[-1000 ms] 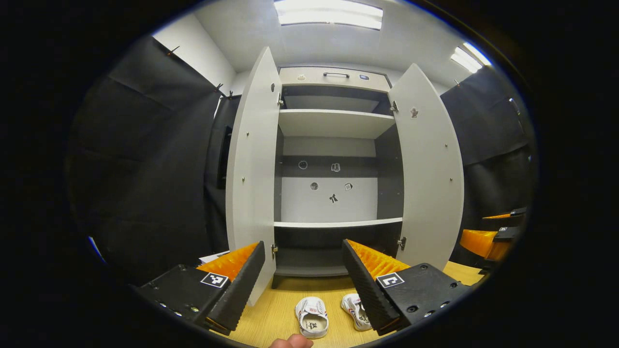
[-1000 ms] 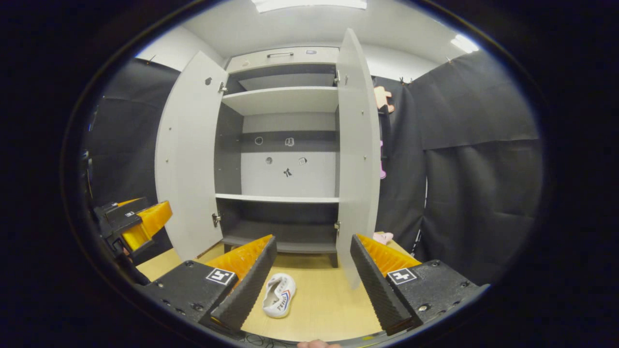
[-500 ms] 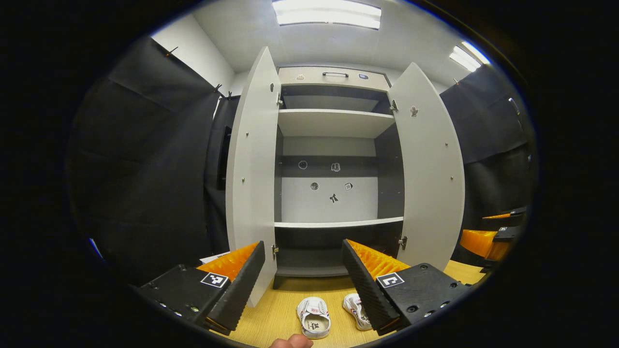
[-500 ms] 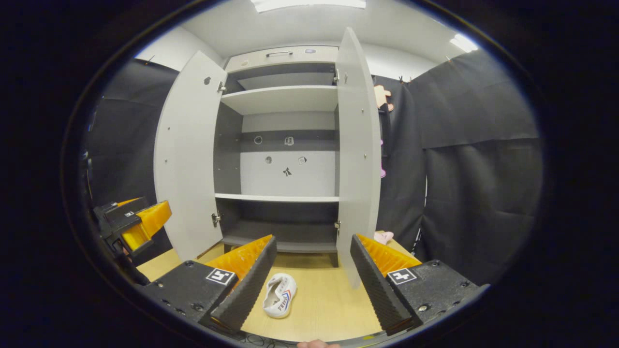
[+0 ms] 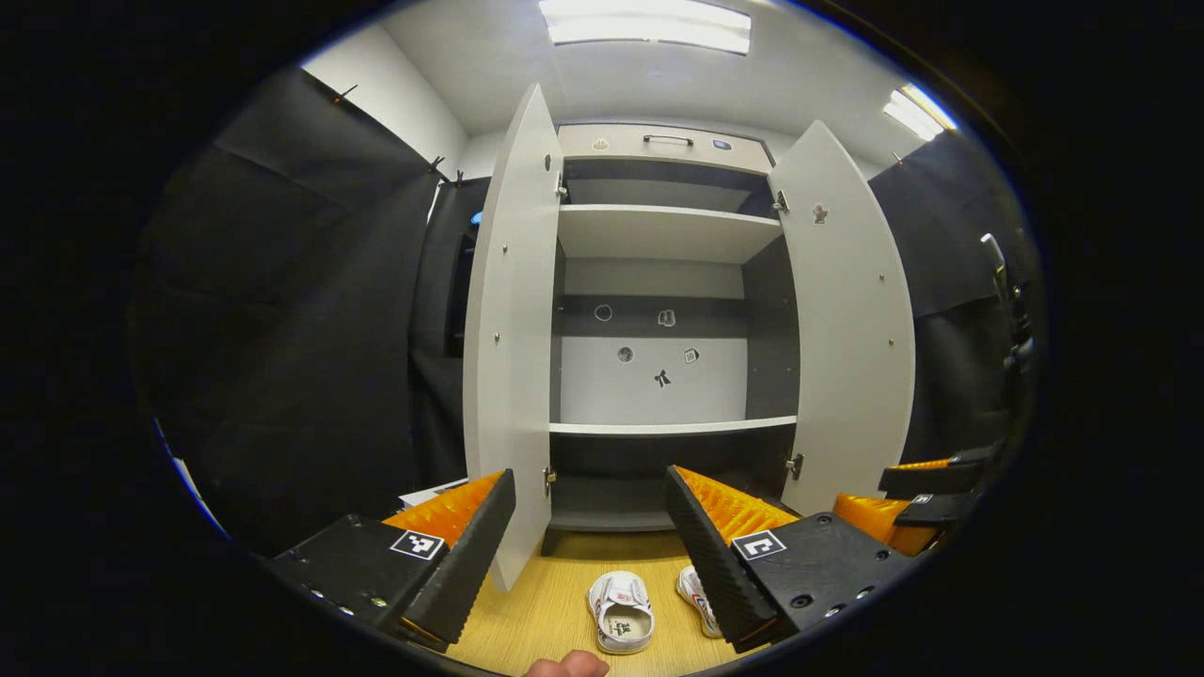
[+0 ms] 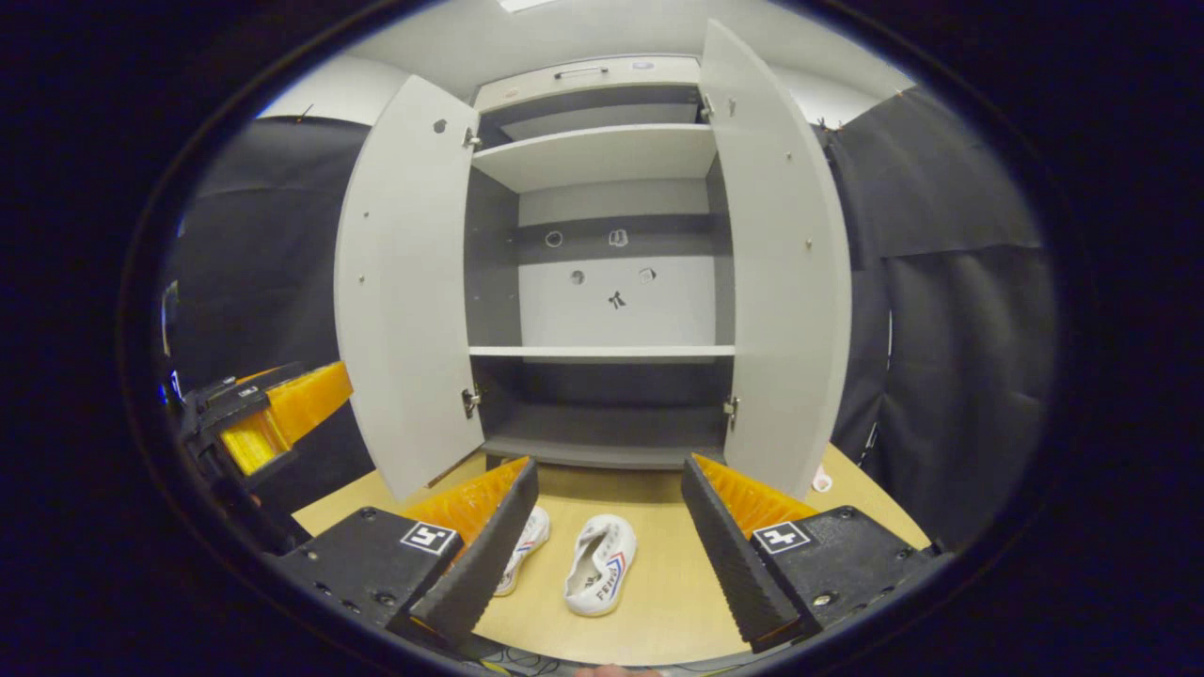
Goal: Grab one shoe with the right hand and put it into the shoe cabinet, grab the other shoe with the left hand and put it into the shoe cabinet; then close the right door with the right hand and the left door with the left hand.
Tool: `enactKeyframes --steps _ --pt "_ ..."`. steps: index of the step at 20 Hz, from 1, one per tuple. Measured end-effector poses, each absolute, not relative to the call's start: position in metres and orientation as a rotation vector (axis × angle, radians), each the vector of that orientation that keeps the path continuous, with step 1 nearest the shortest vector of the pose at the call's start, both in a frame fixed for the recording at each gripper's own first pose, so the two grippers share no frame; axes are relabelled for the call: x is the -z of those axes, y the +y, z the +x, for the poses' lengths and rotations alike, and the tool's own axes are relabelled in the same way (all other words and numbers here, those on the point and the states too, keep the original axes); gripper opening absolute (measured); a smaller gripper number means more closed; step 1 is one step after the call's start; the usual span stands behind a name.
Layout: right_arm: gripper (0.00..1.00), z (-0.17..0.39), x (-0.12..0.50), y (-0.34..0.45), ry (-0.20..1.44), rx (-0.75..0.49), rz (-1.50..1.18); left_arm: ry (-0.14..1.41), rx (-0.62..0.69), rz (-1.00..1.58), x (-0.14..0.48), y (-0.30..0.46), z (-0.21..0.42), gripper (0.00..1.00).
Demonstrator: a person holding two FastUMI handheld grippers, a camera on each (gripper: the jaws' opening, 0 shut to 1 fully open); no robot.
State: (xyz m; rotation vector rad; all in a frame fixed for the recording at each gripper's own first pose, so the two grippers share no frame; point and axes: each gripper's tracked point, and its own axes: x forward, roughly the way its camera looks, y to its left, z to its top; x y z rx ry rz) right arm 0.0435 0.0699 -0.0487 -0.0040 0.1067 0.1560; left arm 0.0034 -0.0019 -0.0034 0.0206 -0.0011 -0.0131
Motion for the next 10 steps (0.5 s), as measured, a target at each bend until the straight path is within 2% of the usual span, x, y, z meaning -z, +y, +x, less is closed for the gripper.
enactKeyframes --steps 10 --pt "1.0 0.104 0.166 0.123 0.353 -0.267 -0.022 0.046 -0.019 0.032 0.015 0.01 0.0 0.95"
